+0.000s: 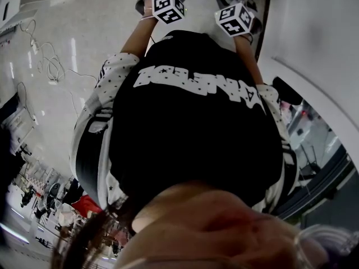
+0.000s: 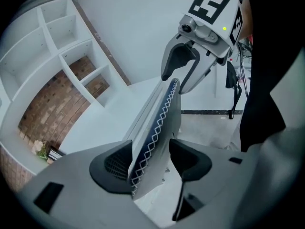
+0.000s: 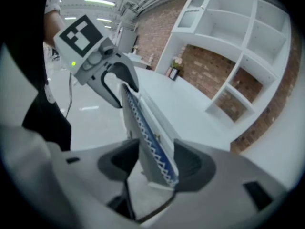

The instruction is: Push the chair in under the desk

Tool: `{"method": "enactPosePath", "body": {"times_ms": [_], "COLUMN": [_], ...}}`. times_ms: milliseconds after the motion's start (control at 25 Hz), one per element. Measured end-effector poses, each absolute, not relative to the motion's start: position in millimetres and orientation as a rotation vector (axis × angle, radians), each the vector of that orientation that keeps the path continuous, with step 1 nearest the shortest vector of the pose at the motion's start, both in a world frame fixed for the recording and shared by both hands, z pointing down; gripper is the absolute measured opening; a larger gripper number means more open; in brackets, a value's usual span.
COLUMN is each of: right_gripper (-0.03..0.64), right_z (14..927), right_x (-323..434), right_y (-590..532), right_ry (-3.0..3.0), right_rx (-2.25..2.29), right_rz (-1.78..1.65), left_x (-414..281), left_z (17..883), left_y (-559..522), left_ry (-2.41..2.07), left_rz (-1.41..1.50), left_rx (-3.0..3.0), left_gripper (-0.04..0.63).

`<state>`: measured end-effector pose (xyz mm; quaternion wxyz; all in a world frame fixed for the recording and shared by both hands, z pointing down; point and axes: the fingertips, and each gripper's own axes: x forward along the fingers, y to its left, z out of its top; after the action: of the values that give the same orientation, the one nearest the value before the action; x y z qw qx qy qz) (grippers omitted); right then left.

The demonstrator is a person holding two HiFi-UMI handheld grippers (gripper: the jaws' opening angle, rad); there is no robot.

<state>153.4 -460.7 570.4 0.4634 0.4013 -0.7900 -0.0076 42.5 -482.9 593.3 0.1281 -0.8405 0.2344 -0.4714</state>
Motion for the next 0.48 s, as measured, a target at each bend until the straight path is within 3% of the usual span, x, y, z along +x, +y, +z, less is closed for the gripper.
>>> {"method": "enactPosePath", "body": {"times_ms": [480], "right_gripper": [0.225], "right_z": [526.3], "right_x": [151.4], "right_y": [-448.9], "right_ry": [-2.093], "right_rx": [1.141], "right_rz": [-0.001], "left_x": [46.3], "left_z": [527.4], "left_y": [-475.6], "left_ry": [0.947], "left_rz": [-1.005], "left_rx": [-2.62], "left_gripper": [0.247]}}
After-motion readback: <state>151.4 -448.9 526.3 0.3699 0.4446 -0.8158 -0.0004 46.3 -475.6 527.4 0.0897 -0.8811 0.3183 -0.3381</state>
